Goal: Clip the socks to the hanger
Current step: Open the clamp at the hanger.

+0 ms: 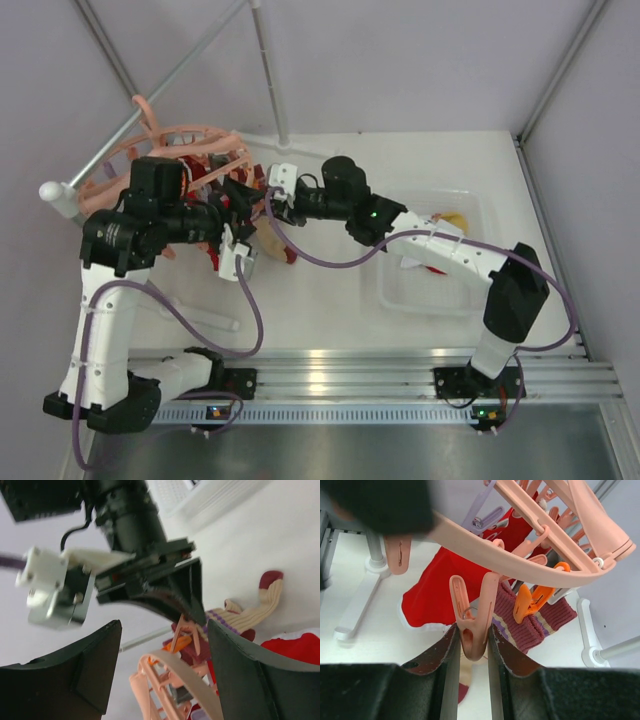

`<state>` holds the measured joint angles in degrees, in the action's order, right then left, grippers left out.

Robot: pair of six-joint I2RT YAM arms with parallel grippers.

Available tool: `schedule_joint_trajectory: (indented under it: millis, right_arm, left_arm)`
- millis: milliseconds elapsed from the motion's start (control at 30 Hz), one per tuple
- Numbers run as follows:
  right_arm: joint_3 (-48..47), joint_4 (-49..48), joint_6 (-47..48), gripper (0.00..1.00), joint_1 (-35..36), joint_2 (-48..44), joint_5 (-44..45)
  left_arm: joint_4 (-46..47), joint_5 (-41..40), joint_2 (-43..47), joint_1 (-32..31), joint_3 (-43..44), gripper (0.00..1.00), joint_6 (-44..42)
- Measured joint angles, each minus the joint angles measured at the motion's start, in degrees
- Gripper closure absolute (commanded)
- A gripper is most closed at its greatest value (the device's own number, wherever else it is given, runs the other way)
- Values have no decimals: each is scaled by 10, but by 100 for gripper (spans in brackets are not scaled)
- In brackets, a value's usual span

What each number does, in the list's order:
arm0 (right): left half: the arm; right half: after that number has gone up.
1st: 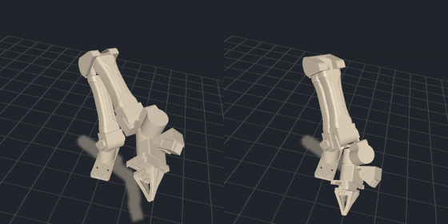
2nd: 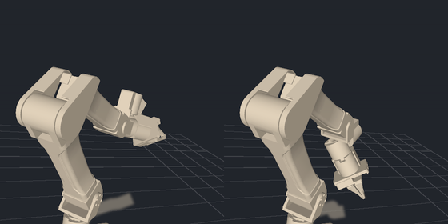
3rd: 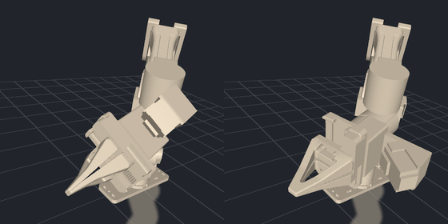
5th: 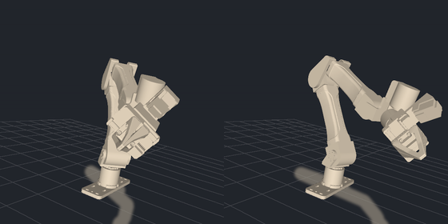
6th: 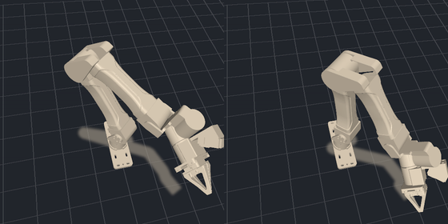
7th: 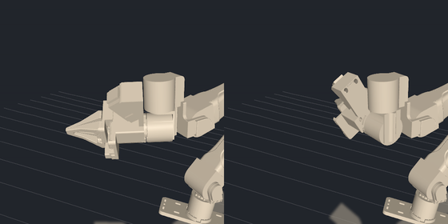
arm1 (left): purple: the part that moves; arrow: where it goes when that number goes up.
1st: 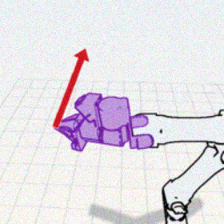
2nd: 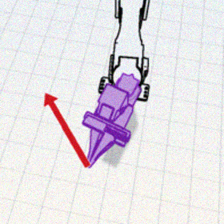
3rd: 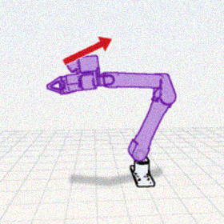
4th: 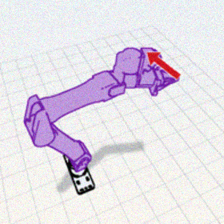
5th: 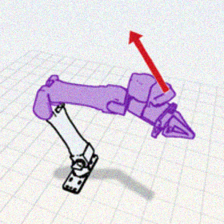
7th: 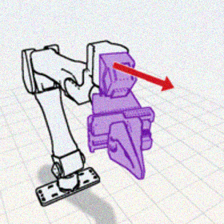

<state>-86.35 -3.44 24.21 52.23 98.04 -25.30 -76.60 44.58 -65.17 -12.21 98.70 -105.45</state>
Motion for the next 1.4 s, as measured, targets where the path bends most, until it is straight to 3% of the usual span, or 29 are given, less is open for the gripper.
schedule_joint_trajectory:
  millis: [133,300,500,733,1067,1400]
  right_arm:
    - [0,-2,1,100,0,2,4]
    - [1,-7,2,100,-4,3,9]
    - [14,-26,2,100,-4,3,10]
    - [31,-47,2,100,-4,-3,10]
    - [35,-49,1,100,-4,-12,7]
    - [35,-48,3,100,-4,-13,-3]
  left_arm:
    - [7,-64,6,-90,-31,26,43]
    - [26,-137,-1,-126,-39,29,103]
    - [45,-186,-25,-131,-47,30,133]
    - [109,-224,11,-131,-119,30,144]
    - [172,-263,13,-132,-137,29,149]
    - [175,-305,-8,-132,-133,34,136]
